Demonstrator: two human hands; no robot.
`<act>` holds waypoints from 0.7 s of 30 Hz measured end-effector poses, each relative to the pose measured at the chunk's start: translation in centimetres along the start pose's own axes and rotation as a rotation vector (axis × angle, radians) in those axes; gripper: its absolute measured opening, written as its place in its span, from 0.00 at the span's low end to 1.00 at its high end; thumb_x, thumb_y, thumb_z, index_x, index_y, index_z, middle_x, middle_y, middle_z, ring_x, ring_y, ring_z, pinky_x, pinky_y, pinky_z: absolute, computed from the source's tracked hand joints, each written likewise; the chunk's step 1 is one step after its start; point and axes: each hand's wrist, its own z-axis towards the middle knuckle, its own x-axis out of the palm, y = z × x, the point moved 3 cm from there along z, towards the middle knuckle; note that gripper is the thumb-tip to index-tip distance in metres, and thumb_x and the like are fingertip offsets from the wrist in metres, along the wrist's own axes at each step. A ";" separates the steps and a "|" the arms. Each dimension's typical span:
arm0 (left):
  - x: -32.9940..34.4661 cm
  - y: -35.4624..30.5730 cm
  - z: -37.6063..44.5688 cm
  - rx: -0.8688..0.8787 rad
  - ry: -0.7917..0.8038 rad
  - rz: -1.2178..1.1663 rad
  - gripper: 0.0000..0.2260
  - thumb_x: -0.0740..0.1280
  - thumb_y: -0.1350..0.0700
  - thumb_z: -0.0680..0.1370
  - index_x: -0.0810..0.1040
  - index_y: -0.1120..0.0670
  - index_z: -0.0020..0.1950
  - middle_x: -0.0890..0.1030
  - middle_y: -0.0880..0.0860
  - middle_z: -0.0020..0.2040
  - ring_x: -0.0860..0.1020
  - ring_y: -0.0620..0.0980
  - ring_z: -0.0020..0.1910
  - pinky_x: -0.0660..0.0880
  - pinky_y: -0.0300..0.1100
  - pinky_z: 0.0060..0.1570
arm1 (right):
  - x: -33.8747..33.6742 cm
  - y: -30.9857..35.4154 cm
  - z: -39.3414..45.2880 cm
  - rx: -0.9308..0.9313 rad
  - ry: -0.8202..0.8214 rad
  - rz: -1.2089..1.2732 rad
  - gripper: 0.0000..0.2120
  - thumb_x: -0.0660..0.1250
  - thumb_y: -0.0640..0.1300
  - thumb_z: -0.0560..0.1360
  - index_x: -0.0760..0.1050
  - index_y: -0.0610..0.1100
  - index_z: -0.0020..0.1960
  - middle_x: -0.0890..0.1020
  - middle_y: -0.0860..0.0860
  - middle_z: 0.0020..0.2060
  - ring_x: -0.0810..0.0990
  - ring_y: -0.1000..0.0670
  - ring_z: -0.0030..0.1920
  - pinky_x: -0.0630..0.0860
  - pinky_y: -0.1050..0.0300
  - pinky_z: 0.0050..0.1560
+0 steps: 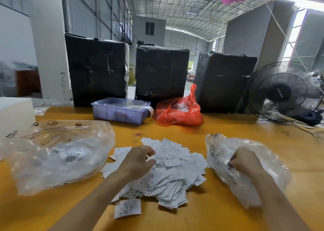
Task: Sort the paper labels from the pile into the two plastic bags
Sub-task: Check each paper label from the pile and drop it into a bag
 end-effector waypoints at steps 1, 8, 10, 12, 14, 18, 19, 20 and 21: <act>0.5 -0.1 -0.1 0.004 0.016 -0.008 0.13 0.69 0.54 0.76 0.78 0.55 0.59 0.79 0.51 0.55 0.75 0.44 0.46 0.70 0.32 0.46 | -0.3 -0.2 0.3 0.005 -0.013 0.036 0.07 0.69 0.36 0.72 0.79 0.33 0.36 0.81 0.40 0.32 0.76 0.47 0.30 0.67 0.58 0.32; 1.0 -0.4 -0.2 0.004 0.032 -0.039 0.11 0.69 0.54 0.76 0.79 0.54 0.58 0.80 0.49 0.54 0.76 0.44 0.47 0.72 0.33 0.48 | 0.2 0.5 -0.3 -0.091 0.060 0.008 0.14 0.70 0.52 0.73 0.77 0.40 0.41 0.77 0.49 0.35 0.77 0.49 0.38 0.71 0.57 0.39; 1.1 -0.2 -0.3 -0.006 0.046 -0.034 0.11 0.68 0.54 0.76 0.79 0.54 0.58 0.80 0.49 0.53 0.76 0.44 0.47 0.72 0.33 0.47 | 1.0 0.6 -0.6 -0.096 0.059 0.001 0.12 0.73 0.48 0.71 0.80 0.39 0.41 0.82 0.46 0.39 0.81 0.46 0.43 0.74 0.57 0.42; 1.1 -0.1 -0.2 -0.009 0.056 -0.023 0.11 0.68 0.53 0.76 0.79 0.54 0.57 0.80 0.49 0.53 0.76 0.43 0.46 0.72 0.32 0.47 | 0.7 0.3 -0.7 -0.050 0.023 0.050 0.11 0.75 0.40 0.68 0.77 0.39 0.30 0.81 0.44 0.30 0.81 0.45 0.35 0.72 0.57 0.34; 1.1 -0.1 -0.2 -0.012 0.057 -0.020 0.11 0.68 0.53 0.76 0.79 0.54 0.57 0.80 0.49 0.53 0.76 0.43 0.46 0.71 0.32 0.46 | 0.1 -0.1 -0.4 0.002 -0.040 0.083 0.13 0.76 0.41 0.68 0.78 0.36 0.30 0.81 0.44 0.29 0.80 0.46 0.32 0.74 0.56 0.34; 0.8 0.0 -0.3 -0.030 0.051 -0.043 0.11 0.69 0.53 0.76 0.80 0.54 0.57 0.80 0.49 0.52 0.76 0.43 0.46 0.72 0.32 0.47 | -1.0 -0.2 -0.2 0.001 -0.101 0.049 0.20 0.65 0.48 0.78 0.76 0.34 0.35 0.79 0.44 0.30 0.76 0.47 0.31 0.70 0.56 0.34; 0.8 0.0 -0.3 -0.030 0.051 -0.049 0.11 0.69 0.53 0.76 0.80 0.54 0.56 0.80 0.49 0.52 0.76 0.43 0.46 0.72 0.32 0.47 | -1.2 0.0 -0.3 -0.012 -0.088 0.025 0.21 0.64 0.49 0.78 0.73 0.36 0.32 0.76 0.45 0.28 0.74 0.47 0.30 0.68 0.57 0.33; 0.7 -0.1 -0.3 -0.030 0.048 -0.056 0.10 0.69 0.54 0.76 0.80 0.54 0.56 0.80 0.49 0.52 0.76 0.43 0.46 0.72 0.32 0.46 | -1.7 0.4 -0.6 -0.023 -0.082 0.017 0.22 0.63 0.50 0.79 0.70 0.38 0.30 0.74 0.46 0.27 0.72 0.48 0.29 0.67 0.57 0.32; 0.7 -0.2 -0.3 -0.030 0.041 -0.064 0.10 0.69 0.54 0.76 0.80 0.54 0.56 0.81 0.49 0.51 0.76 0.43 0.46 0.71 0.31 0.45 | -2.2 0.9 -0.9 -0.055 -0.102 0.031 0.24 0.64 0.50 0.78 0.68 0.39 0.28 0.73 0.46 0.25 0.71 0.48 0.27 0.66 0.57 0.31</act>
